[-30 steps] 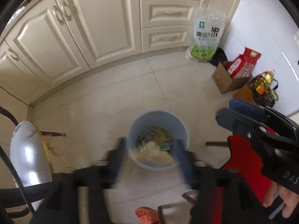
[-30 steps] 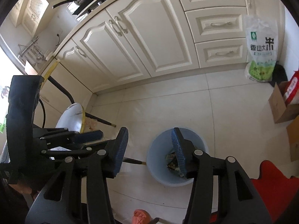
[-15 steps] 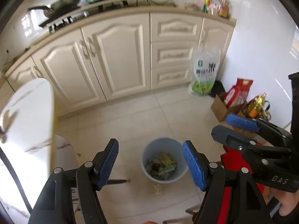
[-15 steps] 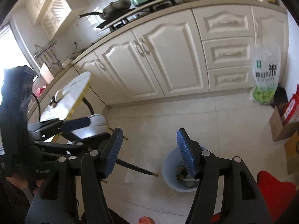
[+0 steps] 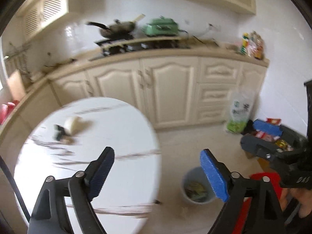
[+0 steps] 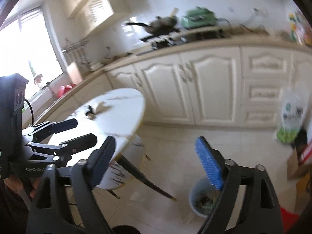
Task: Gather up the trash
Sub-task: 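Return both tools to the table above the black bag and bun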
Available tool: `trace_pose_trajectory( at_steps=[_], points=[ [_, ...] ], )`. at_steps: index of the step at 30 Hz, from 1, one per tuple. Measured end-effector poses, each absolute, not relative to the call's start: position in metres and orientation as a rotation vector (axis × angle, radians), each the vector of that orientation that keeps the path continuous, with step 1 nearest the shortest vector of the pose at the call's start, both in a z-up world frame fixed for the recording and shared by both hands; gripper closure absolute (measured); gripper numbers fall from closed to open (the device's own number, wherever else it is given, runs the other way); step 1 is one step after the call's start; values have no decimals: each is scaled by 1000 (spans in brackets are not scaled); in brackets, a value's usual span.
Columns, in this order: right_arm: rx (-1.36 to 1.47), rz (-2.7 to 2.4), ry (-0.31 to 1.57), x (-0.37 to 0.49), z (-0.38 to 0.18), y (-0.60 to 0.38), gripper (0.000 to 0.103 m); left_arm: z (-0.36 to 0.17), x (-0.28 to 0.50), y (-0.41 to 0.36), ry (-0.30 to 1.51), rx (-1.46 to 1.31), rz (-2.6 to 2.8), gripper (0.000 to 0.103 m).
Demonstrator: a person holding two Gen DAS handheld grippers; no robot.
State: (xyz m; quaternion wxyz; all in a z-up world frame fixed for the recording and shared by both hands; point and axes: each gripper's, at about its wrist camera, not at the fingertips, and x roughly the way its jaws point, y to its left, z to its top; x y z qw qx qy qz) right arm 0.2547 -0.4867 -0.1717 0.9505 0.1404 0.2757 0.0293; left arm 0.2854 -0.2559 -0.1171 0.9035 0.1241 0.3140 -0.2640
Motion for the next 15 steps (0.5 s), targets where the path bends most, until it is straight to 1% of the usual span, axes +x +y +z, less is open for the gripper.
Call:
trace_pose_trajectory(
  at_steps=[1, 5, 9, 10, 12, 15],
  points=[
    [257, 72, 556, 264, -162, -475, 7, -111, 286, -239, 635, 258, -514, 12],
    [167, 134, 543, 307, -124, -428, 6, -92, 292, -188, 593, 268, -406, 11],
    [114, 195, 565, 358, -100, -384, 4, -72, 309, -145, 562, 245, -308, 9],
    [113, 215, 578, 375, -97, -372, 4, -70, 316, -140, 564, 237, -297, 7],
    [122, 275, 608, 409, -98, -349, 3, -70, 334, -125, 588, 218, -274, 7],
    [114, 303, 681, 460, -114, -319, 3, -88, 376, -113, 648, 192, -242, 7]
  ],
)
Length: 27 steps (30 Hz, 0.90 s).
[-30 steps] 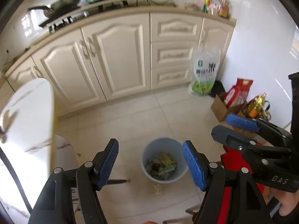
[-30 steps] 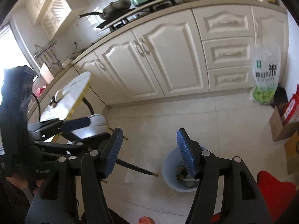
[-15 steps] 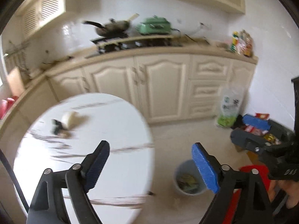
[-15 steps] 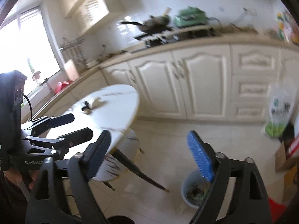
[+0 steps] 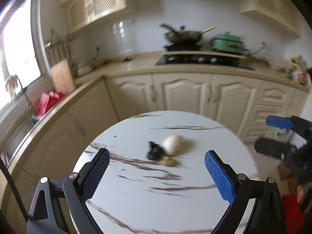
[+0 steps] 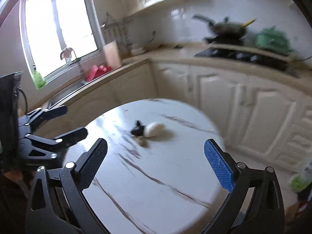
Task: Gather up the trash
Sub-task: 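Return both tools to the table above the black bag and bun, then grasp the black plastic bag with the left tool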
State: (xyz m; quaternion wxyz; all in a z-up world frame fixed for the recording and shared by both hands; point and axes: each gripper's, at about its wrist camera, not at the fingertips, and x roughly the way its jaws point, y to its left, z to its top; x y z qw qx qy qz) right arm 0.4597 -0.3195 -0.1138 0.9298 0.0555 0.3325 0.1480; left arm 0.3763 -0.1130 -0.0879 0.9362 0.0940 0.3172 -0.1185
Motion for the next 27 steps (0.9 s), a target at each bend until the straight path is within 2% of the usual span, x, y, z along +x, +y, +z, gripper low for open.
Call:
trace_pose_trajectory(
  at_steps=[8, 12, 16, 18, 21, 23, 25, 27],
  points=[
    [124, 289, 842, 559, -196, -293, 3, -173, 458, -106, 828, 170, -237, 9],
    [174, 268, 871, 586, -218, -303, 3, -205, 478, -106, 887, 216, -231, 9],
    [232, 271, 880, 604, -235, -312, 2, -230, 500, -104, 933, 228, -262, 13],
    [245, 277, 889, 607, -240, -314, 0, -238, 512, -113, 942, 202, -277, 19],
    [251, 288, 897, 609, -247, -313, 0, -245, 526, -109, 953, 171, -287, 36],
    [256, 287, 895, 610, -248, -311, 0, -246, 537, -104, 969, 133, -326, 58],
    [260, 287, 900, 613, -249, -308, 0, -240, 557, -99, 960, 134, -335, 70],
    [261, 288, 904, 616, -250, -304, 0, -237, 560, -88, 963, 125, -336, 72]
  ],
)
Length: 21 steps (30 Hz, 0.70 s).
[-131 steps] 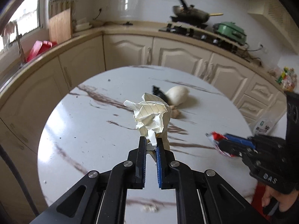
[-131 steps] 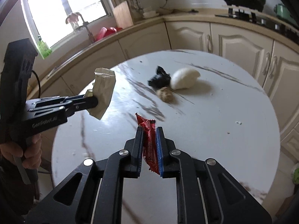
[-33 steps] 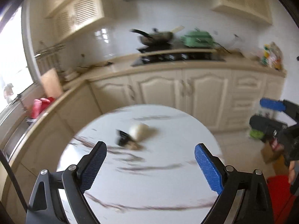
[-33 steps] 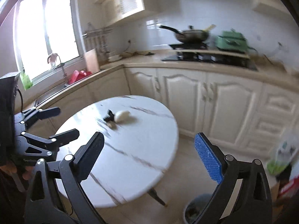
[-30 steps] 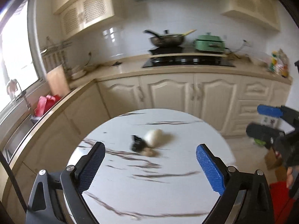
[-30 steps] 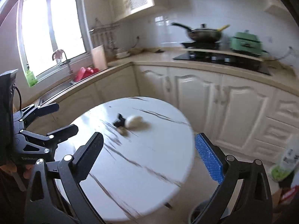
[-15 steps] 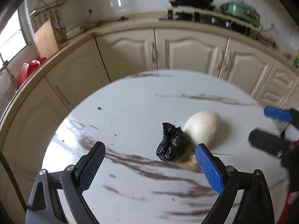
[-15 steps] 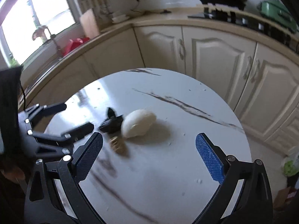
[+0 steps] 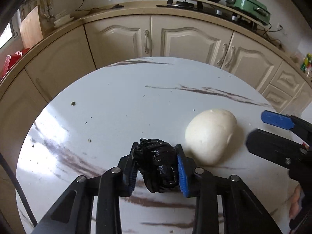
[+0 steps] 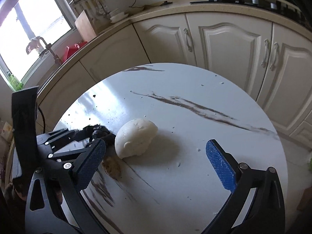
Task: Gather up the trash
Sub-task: 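Grasp the black plastic bag with the left tool, then grasp the white bun with the right tool while the left tool holds the black bag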
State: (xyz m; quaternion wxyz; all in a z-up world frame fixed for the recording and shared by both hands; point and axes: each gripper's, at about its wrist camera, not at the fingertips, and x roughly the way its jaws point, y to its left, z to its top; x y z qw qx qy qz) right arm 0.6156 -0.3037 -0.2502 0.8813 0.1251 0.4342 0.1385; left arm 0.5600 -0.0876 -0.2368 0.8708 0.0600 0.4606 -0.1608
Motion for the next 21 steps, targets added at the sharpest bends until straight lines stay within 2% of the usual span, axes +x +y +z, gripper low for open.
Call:
trace_pose_trajectory(
  at_steps=[9, 17, 19, 21],
  points=[
    [207, 301, 934, 630, -256, -265, 0, -183, 539, -22, 915, 61, -243, 73],
    [175, 283, 944, 645, -267, -247, 1, -171, 522, 1, 888, 79, -221, 73],
    [135, 277, 943, 645, -268, -244, 9, -167, 512, 2, 889, 71, -235, 73],
    [94, 269, 948, 643, -266, -241, 33, -161, 496, 0, 883, 72, -240, 73]
  ],
)
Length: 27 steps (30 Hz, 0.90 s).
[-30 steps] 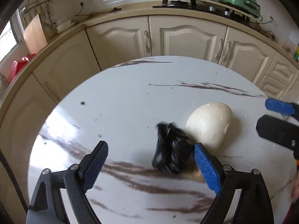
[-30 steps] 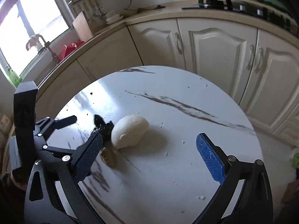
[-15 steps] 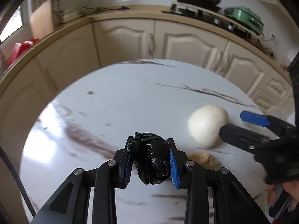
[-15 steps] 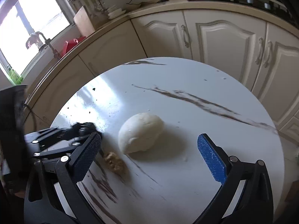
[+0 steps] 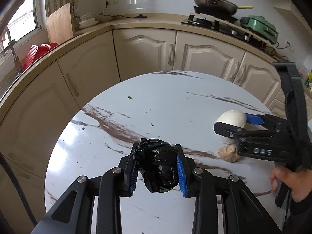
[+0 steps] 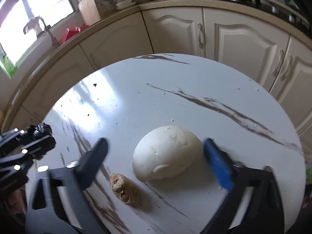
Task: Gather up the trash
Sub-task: 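Grasp the white bun with the right tool while the left tool holds the black bag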
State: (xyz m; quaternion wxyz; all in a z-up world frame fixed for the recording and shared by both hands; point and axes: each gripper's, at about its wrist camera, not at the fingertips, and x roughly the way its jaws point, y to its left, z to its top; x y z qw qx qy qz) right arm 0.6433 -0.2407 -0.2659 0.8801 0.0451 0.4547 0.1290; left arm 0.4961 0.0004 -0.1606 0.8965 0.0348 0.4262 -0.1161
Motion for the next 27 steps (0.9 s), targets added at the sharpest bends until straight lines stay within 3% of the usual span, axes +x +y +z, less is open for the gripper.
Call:
trace_pose_trajectory(
  at_steps=[2, 10, 12, 14, 19, 22, 24, 26, 27],
  points=[
    [105, 288, 949, 641, -264, -243, 45, -155, 487, -3, 880, 72, -243, 73],
    [82, 313, 907, 609, -244, -241, 52, -137, 463, -17, 862, 77, -246, 73],
    [116, 335, 889, 598, -234, -246, 67, -129, 453, -20, 849, 74, -248, 73],
    [148, 356, 871, 583, -224, -253, 72, -122, 445, -24, 840, 71, -260, 73],
    [133, 373, 919, 554, -226, -260, 72, -109, 419, -34, 819, 62, -275, 72],
    [199, 395, 896, 540, -228, -271, 64, -104, 407, -32, 805, 70, -268, 72],
    [221, 361, 887, 536, -230, -279, 33, -102, 400, -33, 805, 76, -270, 72],
    [242, 345, 885, 536, -232, -284, 24, -102, 398, -32, 807, 79, -269, 72],
    [253, 342, 884, 538, -234, -287, 24, -103, 397, -30, 812, 81, -273, 72]
  ],
)
